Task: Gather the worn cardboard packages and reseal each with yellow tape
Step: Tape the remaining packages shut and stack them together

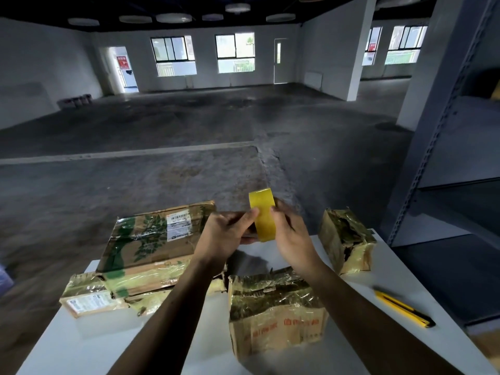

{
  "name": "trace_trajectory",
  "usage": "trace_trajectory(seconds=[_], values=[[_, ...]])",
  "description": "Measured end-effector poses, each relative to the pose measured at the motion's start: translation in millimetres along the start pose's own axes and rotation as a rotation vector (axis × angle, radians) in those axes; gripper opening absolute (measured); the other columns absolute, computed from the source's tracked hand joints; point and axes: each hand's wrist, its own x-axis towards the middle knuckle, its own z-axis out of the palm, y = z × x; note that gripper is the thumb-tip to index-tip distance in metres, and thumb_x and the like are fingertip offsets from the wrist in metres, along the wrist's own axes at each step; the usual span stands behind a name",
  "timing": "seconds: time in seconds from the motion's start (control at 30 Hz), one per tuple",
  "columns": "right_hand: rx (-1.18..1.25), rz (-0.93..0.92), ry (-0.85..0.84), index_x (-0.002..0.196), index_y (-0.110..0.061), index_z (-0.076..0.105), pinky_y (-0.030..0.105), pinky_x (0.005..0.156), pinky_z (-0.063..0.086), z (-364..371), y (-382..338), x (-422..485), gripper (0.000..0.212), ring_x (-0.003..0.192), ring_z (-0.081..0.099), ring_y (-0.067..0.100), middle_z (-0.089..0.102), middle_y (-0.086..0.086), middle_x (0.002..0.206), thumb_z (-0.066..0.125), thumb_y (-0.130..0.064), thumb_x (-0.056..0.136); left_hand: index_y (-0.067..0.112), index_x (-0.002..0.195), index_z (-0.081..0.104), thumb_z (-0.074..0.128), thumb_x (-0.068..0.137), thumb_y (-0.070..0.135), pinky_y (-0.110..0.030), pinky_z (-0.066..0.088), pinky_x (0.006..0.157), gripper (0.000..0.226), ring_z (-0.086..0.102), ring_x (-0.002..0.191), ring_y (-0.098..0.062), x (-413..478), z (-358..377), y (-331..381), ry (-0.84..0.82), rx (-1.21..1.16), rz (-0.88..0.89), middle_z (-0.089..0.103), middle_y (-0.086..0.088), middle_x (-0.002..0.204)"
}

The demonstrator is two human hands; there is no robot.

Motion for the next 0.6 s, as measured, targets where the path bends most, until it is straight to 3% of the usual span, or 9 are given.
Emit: trace_trajectory(seconds=[0.1,0.2,0.27,0.37,0.47,0.6], values=[[-0.169,-0.029,-0.04,0.083,-0.028,0.062,0.027,0.074,0.047,-5,1,9,0.025,0.074,0.059,0.003,0.063,-0.007,0.078,0.045,-0.025,0.103,0.028,0.084,0.063,0.082,0.073,0.045,-0.038,0.054,0.056,0.028,0.065,0.064,-0.014,11,-10,-3,0.107,0.383,0.16,0.068,0.005,0.077],[-0.235,-0.002,-0.032,0.085,-0.006,0.068,0.048,0.06,0.058,-8,-3,16,0.033,0.063,0.068,0.024,0.069,0.014,0.074,0.047,-0.027,0.098,0.029,0.086,0.058,0.083,0.076,0.029,-0.014,0.042,0.069,0.027,0.055,0.078,0.0,17,-13,-1,0.019,0.666,0.397,0.053,0.012,0.09],[-0.273,0.018,-0.013,0.083,0.001,0.068,0.045,0.052,0.059,-8,-5,18,0.038,0.056,0.068,0.023,0.069,0.016,0.073,0.047,-0.027,0.097,0.02,0.085,0.064,0.077,0.083,0.019,-0.012,0.04,0.071,0.013,0.053,0.08,0.003,13,-7,3,-0.002,0.753,0.496,0.053,0.014,0.088],[-0.209,0.083,0.045,0.076,0.002,0.066,0.043,0.05,0.059,-4,-5,17,0.041,0.053,0.068,0.025,0.069,0.017,0.068,0.048,-0.029,0.096,0.014,0.09,0.066,0.067,0.091,0.016,-0.026,0.047,0.071,0.003,0.056,0.078,-0.009,6,2,2,0.083,0.79,0.494,0.058,0.008,0.09],[-0.12,0.169,0.103,0.074,0.001,0.065,0.033,0.042,0.053,2,-4,16,0.042,0.05,0.068,0.023,0.069,0.014,0.065,0.049,-0.03,0.098,0.01,0.096,0.062,0.055,0.095,0.01,-0.036,0.047,0.066,0.007,0.057,0.08,-0.021,4,8,0,0.103,0.891,0.481,0.057,-0.003,0.1],[-0.135,0.17,0.114,0.072,-0.002,0.064,0.023,0.039,0.048,6,1,15,0.04,0.048,0.067,0.017,0.069,0.012,0.068,0.05,-0.029,0.098,0.006,0.109,0.056,0.049,0.096,0.007,-0.032,0.042,0.074,0.015,0.056,0.091,-0.023,5,10,-1,0.026,0.958,0.392,0.051,-0.005,0.107]])
